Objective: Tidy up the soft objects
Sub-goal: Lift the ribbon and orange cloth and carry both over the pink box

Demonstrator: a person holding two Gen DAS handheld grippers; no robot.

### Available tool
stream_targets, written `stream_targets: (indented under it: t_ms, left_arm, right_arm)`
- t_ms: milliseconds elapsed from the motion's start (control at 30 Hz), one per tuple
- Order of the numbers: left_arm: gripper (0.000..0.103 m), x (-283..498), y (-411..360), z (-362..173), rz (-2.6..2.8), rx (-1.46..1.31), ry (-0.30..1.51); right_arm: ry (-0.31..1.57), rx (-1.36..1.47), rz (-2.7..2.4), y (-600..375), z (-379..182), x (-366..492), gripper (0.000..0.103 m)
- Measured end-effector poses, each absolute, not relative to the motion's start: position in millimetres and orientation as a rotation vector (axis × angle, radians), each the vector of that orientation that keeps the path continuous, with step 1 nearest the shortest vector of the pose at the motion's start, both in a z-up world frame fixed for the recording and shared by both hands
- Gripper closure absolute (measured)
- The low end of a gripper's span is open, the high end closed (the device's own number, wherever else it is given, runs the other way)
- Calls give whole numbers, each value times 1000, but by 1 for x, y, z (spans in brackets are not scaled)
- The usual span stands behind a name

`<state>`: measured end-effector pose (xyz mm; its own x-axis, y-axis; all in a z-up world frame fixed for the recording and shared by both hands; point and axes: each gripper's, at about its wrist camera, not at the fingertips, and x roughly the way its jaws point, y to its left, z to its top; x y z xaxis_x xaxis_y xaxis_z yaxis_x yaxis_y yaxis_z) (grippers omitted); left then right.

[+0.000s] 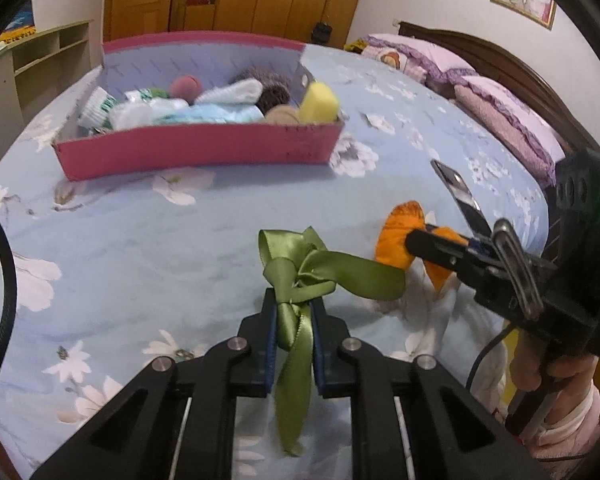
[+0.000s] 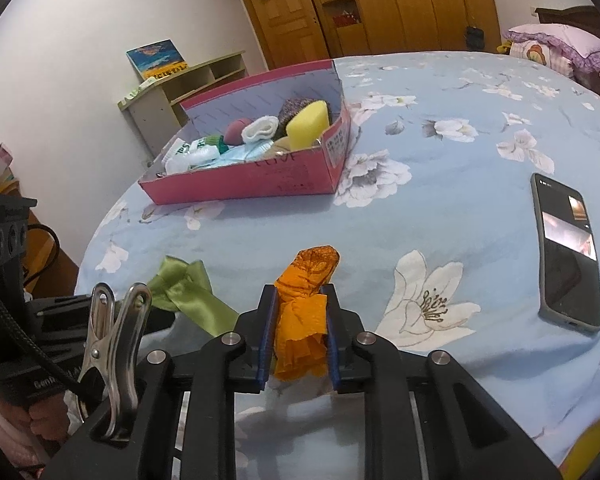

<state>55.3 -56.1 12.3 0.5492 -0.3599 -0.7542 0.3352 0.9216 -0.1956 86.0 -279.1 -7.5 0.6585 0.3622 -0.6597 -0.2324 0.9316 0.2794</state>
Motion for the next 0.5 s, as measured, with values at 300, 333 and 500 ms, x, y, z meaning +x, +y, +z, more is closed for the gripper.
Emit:
stream_targets:
  t_ms: [300, 333, 500]
  left_arm:
    - [89, 61, -37, 35, -370, -55, 833]
    - [89, 62, -34, 37, -366, -59, 826]
    - [89, 70, -22, 49, -340, -69, 798]
  right_arm:
    - [758, 163, 356, -271, 8, 88, 81]
    - [754, 163, 358, -270, 10, 89, 81]
    - [740, 152, 371, -263, 22, 95, 81]
